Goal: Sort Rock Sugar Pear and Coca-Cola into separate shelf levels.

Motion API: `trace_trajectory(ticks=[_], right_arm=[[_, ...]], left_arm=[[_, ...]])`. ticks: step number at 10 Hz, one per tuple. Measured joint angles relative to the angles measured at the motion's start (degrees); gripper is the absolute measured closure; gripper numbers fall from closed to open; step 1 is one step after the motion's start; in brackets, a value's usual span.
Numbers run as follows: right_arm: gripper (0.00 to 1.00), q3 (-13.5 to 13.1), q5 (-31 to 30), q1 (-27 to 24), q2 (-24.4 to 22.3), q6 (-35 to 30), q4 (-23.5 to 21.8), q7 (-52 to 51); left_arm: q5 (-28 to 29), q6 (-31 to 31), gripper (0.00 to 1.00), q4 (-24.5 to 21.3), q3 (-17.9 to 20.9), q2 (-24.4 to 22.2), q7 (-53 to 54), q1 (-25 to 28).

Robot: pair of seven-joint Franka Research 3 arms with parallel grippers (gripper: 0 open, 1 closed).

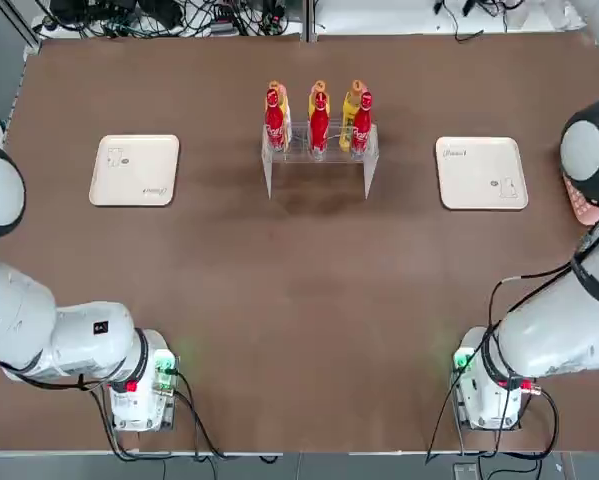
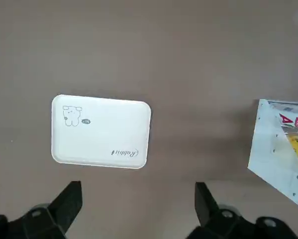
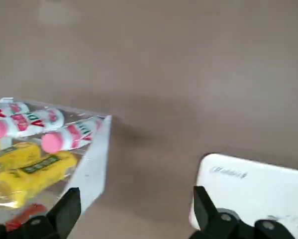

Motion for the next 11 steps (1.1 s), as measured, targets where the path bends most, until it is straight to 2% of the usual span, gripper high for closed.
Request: trace_trajectory(ticks=[2, 4, 7, 9, 11], right_arm=[[0.0, 0.0, -2.5, -2.8, -0.8, 0.1, 0.0, -2.7], [0.0, 0.0, -5.4, -3.5, -2.9, -0.8, 0.1, -2.7], [0.0, 0.0, -10.2, -4.5, -9.2, -8.0, 0.5, 0.6], [0.0, -0.3, -10.7, -4.6, -14.6, -13.4, 0.6, 2.2], [0.0, -0.3, -10.7, -4.6, -17.6, -17.5, 0.4, 6.0]], left_arm=[[0.0, -0.2, 0.0, 0.0, -0.7, 0.0, -0.2, 0.0], [0.0, -1.0, 0.0, 0.1, -0.6, -0.2, -0.1, 0.2], [0.8, -1.6, 0.0, 0.7, -0.7, -0.9, -0.1, 0.2], [1.1, -2.9, 0.0, 0.7, -0.8, -0.9, 0.0, 0.2], [1.1, -3.3, 0.0, 0.7, -0.9, -0.9, 0.1, 0.2]])
